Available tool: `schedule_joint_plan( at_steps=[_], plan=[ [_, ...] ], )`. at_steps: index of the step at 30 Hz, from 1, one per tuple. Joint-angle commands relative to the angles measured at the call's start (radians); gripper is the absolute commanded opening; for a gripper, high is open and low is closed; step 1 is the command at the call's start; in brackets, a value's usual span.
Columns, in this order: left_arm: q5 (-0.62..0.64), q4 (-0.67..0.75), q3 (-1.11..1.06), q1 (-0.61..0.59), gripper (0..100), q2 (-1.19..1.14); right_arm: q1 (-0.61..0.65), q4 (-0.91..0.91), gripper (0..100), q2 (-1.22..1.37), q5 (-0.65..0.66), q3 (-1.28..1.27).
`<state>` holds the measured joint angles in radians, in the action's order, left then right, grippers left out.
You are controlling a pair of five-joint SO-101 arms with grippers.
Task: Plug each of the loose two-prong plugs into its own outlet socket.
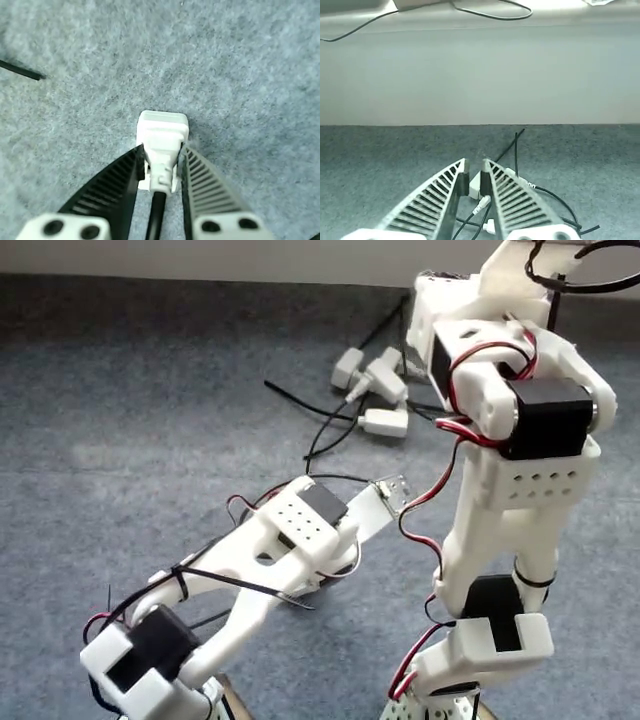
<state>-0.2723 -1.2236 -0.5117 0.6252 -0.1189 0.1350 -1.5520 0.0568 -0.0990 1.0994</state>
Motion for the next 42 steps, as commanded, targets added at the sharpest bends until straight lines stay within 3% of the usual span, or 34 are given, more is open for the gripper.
schedule_joint_plan(
  at_steps=[1, 14, 21, 31, 36, 38, 42],
  plan=[
    [0.008, -0.064, 0.124, -0.025, 0, -0.231, -0.053, 0.027, 6.3, -0.045, -0.046, 0.015],
    [0.009, -0.11, 0.176, -0.053, 1, -0.274, -0.067, 0.002, 6.3, -0.044, -0.054, 0.073],
    [0.009, -0.112, 0.177, -0.073, 22, -0.266, -0.068, 0.002, 6.3, -0.044, -0.052, 0.073],
    [0.008, -0.132, 0.18, -0.124, 21, -0.174, -0.068, 0.002, 6.3, -0.044, -0.051, 0.073],
    [0.009, -0.13, 0.165, -0.122, 0, -0.122, -0.068, 0.002, 6.3, -0.044, -0.051, 0.073],
    [0.009, -0.133, 0.165, -0.122, 3, -0.097, -0.068, 0.002, 6.3, -0.044, -0.051, 0.073],
    [0.009, -0.138, 0.17, -0.122, 1, -0.024, -0.068, 0.002, 6.3, -0.044, -0.051, 0.073]
  ],
)
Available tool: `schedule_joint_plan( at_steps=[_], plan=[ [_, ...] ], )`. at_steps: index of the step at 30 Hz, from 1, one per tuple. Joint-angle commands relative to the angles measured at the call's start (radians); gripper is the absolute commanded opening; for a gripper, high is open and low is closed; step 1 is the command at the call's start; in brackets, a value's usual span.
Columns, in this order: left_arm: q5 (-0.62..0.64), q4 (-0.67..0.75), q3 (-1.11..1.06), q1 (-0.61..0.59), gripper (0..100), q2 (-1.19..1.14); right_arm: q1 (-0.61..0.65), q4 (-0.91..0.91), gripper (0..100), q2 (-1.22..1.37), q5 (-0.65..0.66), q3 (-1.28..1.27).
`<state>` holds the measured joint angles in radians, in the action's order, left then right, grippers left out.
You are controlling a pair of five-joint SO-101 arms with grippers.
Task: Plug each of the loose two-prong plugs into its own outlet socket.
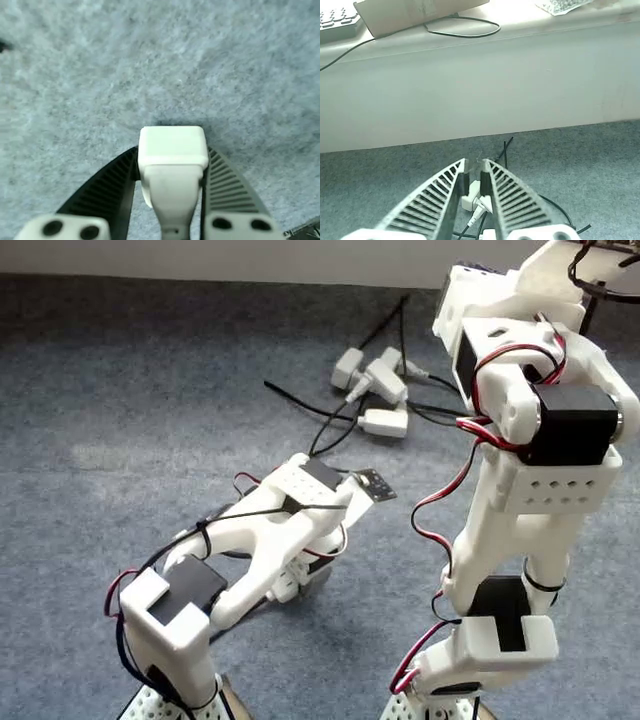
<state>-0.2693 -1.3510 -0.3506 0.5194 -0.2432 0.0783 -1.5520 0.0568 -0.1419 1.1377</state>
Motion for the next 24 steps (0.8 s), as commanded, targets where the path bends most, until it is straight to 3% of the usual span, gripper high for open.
schedule_joint_plan(
  at_steps=[1, 6, 12, 18, 22, 24],
  plan=[
    [0.006, -0.012, 0.018, -0.016, 1, 0.127, -0.012, 0.002, 6.3, -0.044, -0.008, 0.035],
    [0.006, -0.009, 0.088, -0.033, 1, 0.266, -0.044, 0.004, 6.3, -0.044, -0.012, 0.035],
    [0.003, 0.04, 0.361, -0.163, 1, 0.251, -0.082, 0.019, 6.3, -0.045, -0.012, 0.035],
    [0.002, 0.16, 0.828, -0.269, 1, -0.094, -0.082, 0.019, 6.3, -0.045, -0.012, 0.035],
    [-0.015, 0.161, 1.25, -0.255, 1, -0.386, -0.082, 0.019, 6.3, -0.045, -0.012, 0.036],
    [-0.081, 0.161, 1.452, -0.226, 1, -0.542, -0.082, 0.019, 6.3, -0.045, -0.011, 0.053]
  ],
)
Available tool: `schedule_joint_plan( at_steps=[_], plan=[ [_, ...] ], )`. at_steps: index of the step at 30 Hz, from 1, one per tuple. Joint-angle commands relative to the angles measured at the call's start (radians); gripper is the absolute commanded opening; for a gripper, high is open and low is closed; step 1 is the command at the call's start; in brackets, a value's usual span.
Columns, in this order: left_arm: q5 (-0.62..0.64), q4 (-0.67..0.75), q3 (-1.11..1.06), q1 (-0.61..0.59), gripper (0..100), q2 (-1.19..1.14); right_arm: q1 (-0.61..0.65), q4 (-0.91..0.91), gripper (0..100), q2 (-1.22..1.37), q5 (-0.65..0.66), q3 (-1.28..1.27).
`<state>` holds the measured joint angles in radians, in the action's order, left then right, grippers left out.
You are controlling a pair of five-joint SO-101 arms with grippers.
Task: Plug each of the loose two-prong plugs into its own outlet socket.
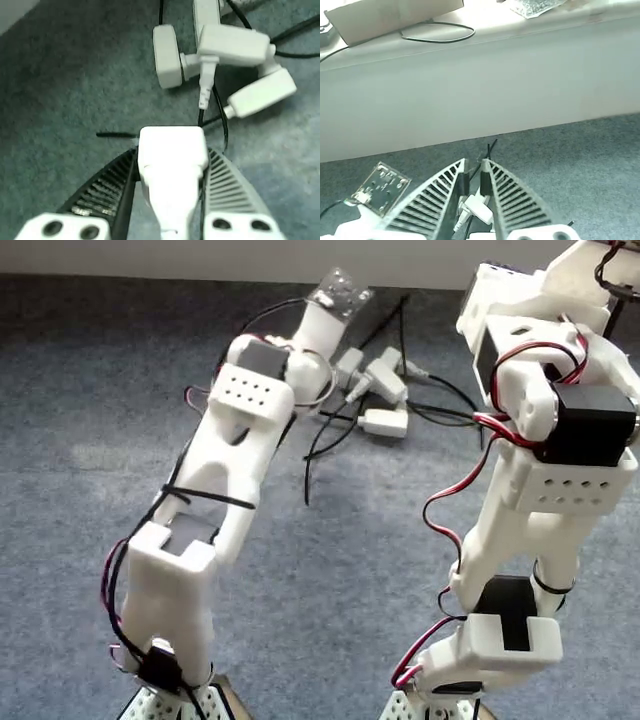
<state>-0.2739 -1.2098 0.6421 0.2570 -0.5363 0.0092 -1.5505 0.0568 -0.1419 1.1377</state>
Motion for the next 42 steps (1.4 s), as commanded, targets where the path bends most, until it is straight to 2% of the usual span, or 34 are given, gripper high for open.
schedule_joint_plan(
  at_steps=[1, 4, 8, 15, 20, 25, 33, 38, 42],
  plan=[
    [-0.121, 0.02, 0.556, 0.048, 1, -0.328, -0.013, 0.012, 6.3, -0.044, -0.009, 0.067],
    [-0.196, 0.037, 0.811, 0.068, 9, -0.544, -0.035, -0.004, 6.3, -0.044, -0.011, 0.091],
    [-0.144, 0.055, 1.029, 0.054, 21, -0.737, -0.062, -0.012, 6.3, -0.044, -0.011, 0.117],
    [0.052, 0.052, 1.023, 0.013, 28, -0.707, -0.061, -0.012, 6.3, -0.044, -0.011, 0.114],
    [0.109, -0.026, 1.023, -0.03, 29, -0.549, -0.061, -0.013, 6.4, -0.044, -0.008, 0.116],
    [0.109, -0.227, 1.023, -0.058, 29, -0.309, -0.059, -0.013, 13.3, -0.044, -0.012, 0.11],
    [0.106, -0.535, 1.018, -0.064, 29, 0.101, 0.007, -0.047, 13.5, -0.044, -0.008, 0.113],
    [0.112, -0.559, 0.921, -0.139, 29, 0.291, 0.01, -0.064, 13.5, -0.039, -0.011, 0.107],
    [0.173, -0.562, 0.67, -0.182, 29, 0.496, 0.081, -0.165, 13.5, -0.042, -0.005, 0.11]
  ],
)
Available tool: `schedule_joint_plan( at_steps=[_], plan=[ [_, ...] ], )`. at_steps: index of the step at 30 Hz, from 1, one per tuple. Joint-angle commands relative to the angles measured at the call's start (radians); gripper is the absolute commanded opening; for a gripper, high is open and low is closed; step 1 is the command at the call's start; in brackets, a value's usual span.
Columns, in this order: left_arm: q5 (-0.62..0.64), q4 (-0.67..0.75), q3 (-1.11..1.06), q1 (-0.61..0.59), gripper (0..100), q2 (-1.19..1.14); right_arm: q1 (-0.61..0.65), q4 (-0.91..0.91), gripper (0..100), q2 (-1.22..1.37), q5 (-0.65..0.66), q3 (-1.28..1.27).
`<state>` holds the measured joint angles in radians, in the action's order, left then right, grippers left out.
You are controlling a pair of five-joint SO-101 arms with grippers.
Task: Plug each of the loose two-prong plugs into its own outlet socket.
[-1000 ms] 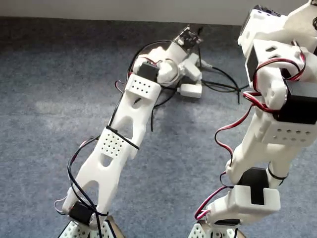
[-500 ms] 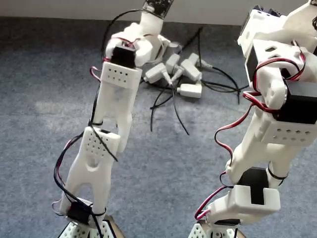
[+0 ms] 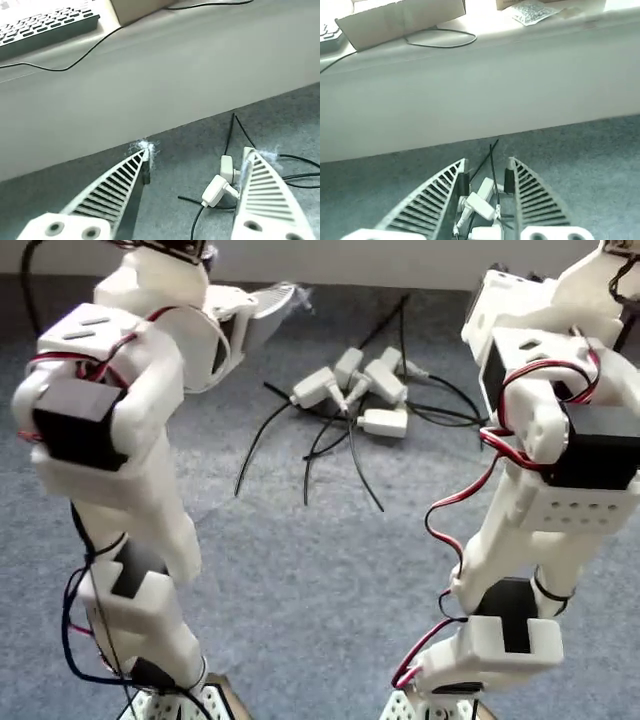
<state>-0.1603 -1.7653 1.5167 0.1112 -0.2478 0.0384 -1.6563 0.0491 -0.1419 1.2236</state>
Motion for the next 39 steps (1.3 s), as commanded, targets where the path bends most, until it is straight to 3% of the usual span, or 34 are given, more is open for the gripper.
schedule_joint_plan(
  at_steps=[1, 11, 21, 25, 30, 33, 39],
  plan=[
    [0.077, -0.006, -0.292, -0.035, 29, 0.275, 0.067, -0.09, 13.5, -0.035, -0.005, 0.025],
    [0.109, 0.046, -1.096, 0.035, 29, 0.961, 0.108, -0.11, 13.5, -0.061, -0.006, -0.099],
    [0.104, 0.351, -1.942, 0.033, 29, 1.402, 0.151, -0.084, 13.5, -0.418, -0.006, -0.786],
    [0.104, 0.54, -2.307, 0.033, 29, 1.606, 0.151, 0.027, 13.5, -0.579, -0.005, -1.112],
    [0.057, 0.712, -2.655, 0.035, 29, 1.893, 0.151, 0.294, 13.5, -0.768, -0.005, -1.555],
    [-0.035, 0.724, -2.836, 0.039, 29, 2.041, 0.151, 0.447, 13.5, -0.868, 0.006, -1.807],
    [-0.028, 0.736, -3.02, 0.035, 29, 2.058, 0.179, 0.668, 13.5, -0.951, 0.143, -2.16]
  ],
)
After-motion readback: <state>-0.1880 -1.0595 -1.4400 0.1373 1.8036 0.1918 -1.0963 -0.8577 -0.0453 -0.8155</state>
